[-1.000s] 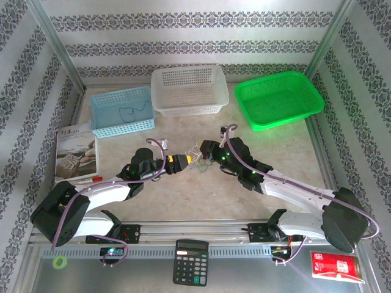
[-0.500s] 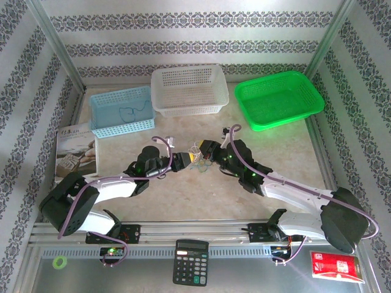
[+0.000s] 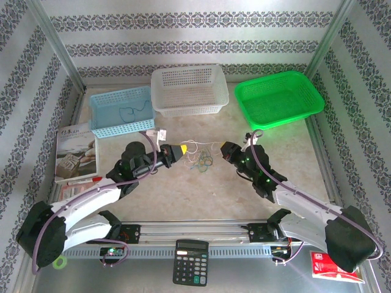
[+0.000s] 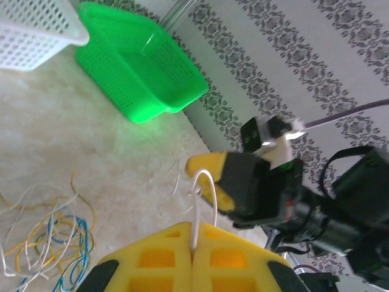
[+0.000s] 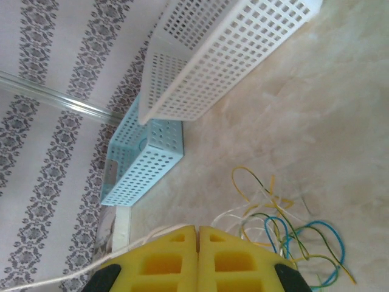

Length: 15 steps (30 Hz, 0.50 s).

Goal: Untangle the cables

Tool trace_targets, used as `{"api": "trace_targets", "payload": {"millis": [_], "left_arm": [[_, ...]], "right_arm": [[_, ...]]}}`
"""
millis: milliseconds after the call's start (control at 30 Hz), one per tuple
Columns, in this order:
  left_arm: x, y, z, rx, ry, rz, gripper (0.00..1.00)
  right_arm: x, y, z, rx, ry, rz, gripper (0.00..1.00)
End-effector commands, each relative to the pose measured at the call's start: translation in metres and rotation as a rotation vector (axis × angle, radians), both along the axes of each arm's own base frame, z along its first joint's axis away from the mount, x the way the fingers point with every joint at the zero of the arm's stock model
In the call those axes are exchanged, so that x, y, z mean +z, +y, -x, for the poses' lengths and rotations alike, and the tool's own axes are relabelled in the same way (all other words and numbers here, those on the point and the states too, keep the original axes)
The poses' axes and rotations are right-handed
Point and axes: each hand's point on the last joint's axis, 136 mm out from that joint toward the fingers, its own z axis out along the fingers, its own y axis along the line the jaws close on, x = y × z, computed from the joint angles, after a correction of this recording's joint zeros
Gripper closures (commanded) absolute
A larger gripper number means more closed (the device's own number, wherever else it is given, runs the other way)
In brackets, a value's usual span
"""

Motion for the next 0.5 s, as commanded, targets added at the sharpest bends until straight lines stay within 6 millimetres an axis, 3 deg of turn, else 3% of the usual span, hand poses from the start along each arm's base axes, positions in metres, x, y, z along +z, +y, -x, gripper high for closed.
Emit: {"api": "trace_targets", "payload": {"millis": [0,267,467], "left_arm": [[0.03,0.005,-0.002,-0.008,-0.054,0.001,1.0],[0.099,0.017,-0.021,-0.006,-0.105,0.207,1.0],[0.115,0.015,-0.025,-0.041,-0.097,0.305,1.0]], "right_arm": [[-0.017,0.005,0.008,0.052,0.031,0.033,1.0],[-0.045,0.038,0.032,0.171,0.065,0.121,1.0],[-0.053,0.063,0.043,0.26,0.076,0.148,1.0]]}}
